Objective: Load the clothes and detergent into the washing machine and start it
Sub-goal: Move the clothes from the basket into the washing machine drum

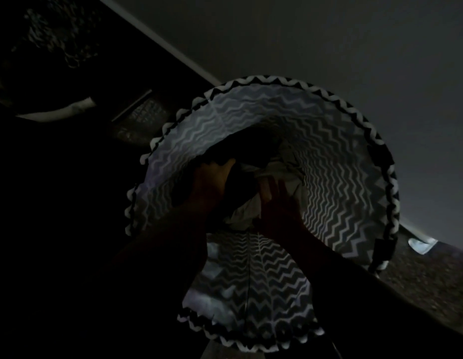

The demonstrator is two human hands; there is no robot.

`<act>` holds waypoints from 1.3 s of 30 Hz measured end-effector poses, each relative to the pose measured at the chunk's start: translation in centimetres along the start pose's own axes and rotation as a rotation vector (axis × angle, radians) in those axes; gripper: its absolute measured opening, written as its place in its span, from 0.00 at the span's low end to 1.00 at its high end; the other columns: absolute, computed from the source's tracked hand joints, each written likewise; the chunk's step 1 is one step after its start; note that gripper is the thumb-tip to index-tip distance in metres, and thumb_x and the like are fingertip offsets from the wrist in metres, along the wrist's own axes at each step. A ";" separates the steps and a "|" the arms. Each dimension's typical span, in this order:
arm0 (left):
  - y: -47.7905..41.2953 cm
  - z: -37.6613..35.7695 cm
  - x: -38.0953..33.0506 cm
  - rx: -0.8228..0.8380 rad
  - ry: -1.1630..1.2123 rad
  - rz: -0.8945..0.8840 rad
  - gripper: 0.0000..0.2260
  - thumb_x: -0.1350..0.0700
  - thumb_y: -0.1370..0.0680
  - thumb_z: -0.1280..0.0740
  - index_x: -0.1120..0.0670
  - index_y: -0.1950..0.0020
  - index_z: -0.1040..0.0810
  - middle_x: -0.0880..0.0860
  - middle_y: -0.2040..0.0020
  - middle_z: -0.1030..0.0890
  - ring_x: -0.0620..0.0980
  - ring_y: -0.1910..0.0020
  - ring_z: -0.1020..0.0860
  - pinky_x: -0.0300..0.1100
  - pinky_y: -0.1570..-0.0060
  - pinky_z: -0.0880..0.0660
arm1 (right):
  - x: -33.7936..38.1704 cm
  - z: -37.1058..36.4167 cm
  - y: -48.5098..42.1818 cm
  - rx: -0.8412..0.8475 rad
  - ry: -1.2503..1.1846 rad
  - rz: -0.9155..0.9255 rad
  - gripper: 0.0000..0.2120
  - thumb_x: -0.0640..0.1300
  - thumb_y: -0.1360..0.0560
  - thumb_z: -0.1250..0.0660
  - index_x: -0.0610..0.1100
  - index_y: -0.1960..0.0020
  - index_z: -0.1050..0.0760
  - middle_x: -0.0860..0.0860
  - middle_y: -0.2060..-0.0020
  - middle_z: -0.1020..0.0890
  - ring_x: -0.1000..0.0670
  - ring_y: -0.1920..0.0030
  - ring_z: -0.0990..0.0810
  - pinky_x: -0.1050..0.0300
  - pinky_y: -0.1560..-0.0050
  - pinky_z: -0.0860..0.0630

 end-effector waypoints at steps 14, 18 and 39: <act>7.1 11.7 -3.9 -0.061 0.635 0.488 0.19 0.48 0.28 0.38 0.50 0.38 0.23 0.56 0.43 0.19 0.59 0.42 0.21 0.54 0.41 0.25 | 2.4 9.2 4.1 -0.007 -0.205 0.131 0.67 0.59 0.43 0.19 0.49 0.20 0.60 0.46 0.21 0.50 0.43 0.23 0.49 0.43 0.26 0.41; 9.0 15.0 -5.6 -0.052 0.863 0.534 0.23 0.68 0.28 0.36 0.50 0.36 0.23 0.55 0.43 0.18 0.57 0.44 0.20 0.52 0.44 0.22 | 3.2 13.4 7.5 0.016 -0.422 0.254 0.63 0.54 0.48 0.15 0.49 0.23 0.48 0.52 0.27 0.38 0.51 0.28 0.39 0.58 0.32 0.35; 20.7 42.1 -14.5 -0.275 1.577 0.325 0.26 0.72 0.37 0.43 0.57 0.42 0.22 0.60 0.45 0.19 0.58 0.43 0.21 0.46 0.53 0.21 | 11.3 34.7 28.4 -0.187 -1.037 0.399 0.40 0.34 0.39 0.19 0.37 0.32 0.35 0.53 0.44 0.22 0.70 0.47 0.23 0.75 0.49 0.27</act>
Point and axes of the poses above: each hand's wrist, its own y-axis away from the middle knuckle, its own z-axis out of the back of the hand, x = y × z, the point moved 8 cm from there along -y, towards the middle knuckle
